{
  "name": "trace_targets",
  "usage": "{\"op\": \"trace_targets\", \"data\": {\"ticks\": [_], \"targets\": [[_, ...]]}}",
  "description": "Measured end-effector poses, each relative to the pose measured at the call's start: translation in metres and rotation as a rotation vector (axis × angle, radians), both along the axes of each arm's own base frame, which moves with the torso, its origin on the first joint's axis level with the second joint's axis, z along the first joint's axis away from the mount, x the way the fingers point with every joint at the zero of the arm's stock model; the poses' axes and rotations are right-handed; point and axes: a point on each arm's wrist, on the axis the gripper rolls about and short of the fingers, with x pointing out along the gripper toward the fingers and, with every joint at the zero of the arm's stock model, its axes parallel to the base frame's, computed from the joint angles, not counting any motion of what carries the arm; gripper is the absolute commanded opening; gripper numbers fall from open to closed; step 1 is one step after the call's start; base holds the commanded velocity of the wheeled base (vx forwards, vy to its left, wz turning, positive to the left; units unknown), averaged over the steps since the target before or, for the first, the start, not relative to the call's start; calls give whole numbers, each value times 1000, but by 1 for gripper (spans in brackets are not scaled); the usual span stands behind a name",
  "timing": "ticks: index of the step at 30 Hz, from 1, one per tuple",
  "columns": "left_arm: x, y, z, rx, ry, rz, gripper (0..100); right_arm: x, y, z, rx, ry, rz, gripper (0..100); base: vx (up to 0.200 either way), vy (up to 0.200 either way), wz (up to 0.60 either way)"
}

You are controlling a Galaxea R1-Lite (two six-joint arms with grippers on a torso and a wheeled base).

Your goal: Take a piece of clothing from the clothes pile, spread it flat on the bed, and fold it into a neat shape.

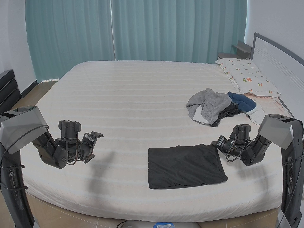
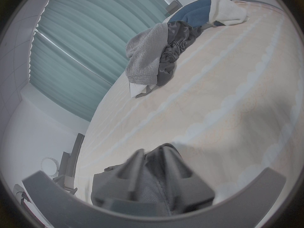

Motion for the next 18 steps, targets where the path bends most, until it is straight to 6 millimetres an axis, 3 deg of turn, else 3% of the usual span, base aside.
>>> {"op": "trace_targets", "data": {"ticks": [18], "targets": [[0, 0, 0, 0, 0, 0, 100, 5, -7, 1, -14, -14, -40, 0, 0, 0, 0]]}}
